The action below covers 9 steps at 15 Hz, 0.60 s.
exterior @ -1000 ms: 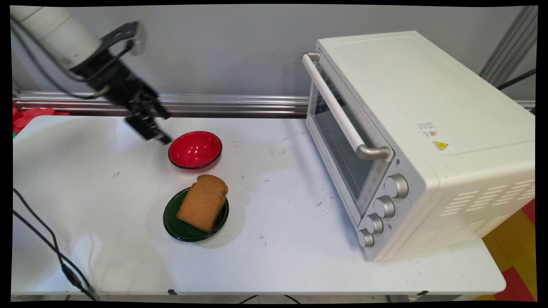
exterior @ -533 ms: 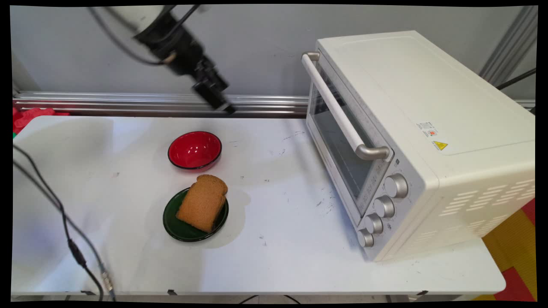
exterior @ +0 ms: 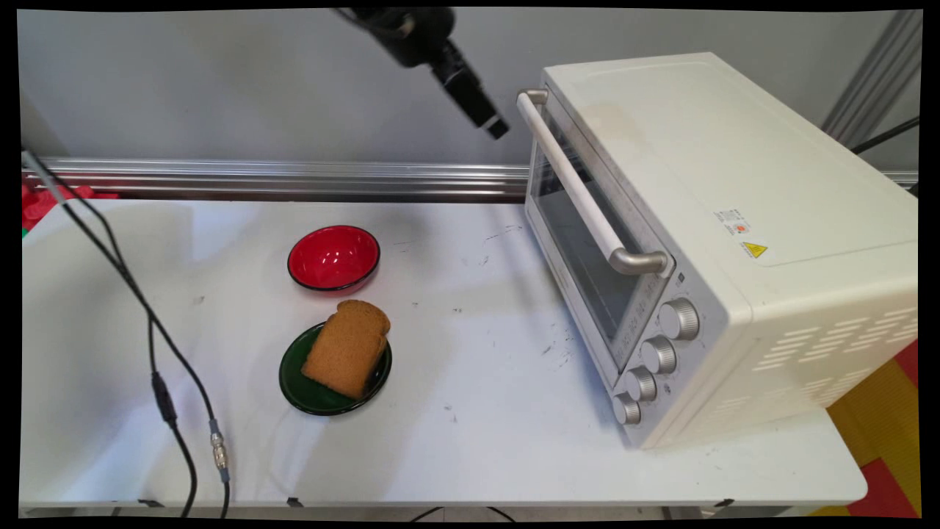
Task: Open the oven
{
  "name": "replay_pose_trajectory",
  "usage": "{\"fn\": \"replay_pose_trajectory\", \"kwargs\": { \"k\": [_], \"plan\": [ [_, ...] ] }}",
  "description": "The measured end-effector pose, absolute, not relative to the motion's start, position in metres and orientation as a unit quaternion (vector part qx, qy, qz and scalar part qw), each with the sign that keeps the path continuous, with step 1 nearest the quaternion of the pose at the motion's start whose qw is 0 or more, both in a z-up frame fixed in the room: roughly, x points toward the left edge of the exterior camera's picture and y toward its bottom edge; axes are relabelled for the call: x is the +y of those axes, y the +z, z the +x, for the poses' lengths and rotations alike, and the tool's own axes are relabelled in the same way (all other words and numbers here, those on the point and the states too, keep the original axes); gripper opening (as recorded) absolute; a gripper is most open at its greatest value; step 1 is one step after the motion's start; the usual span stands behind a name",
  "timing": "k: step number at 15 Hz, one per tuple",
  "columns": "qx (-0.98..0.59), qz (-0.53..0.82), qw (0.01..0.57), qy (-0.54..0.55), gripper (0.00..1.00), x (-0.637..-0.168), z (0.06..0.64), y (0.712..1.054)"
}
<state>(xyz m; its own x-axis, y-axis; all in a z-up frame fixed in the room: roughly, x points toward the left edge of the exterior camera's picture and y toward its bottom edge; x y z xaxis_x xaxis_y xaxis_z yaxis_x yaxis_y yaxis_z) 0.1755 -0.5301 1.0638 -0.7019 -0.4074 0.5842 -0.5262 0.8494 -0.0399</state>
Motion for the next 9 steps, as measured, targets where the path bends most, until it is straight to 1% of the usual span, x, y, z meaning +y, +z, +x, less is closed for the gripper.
{"fn": "replay_pose_trajectory", "kwargs": {
  "k": [4,9],
  "plan": [
    [-0.916,0.256,0.295,0.09,1.0,-0.537,0.146,1.077],
    [-0.921,0.25,0.29,0.074,1.0,-0.538,0.127,1.083]
  ]
}}
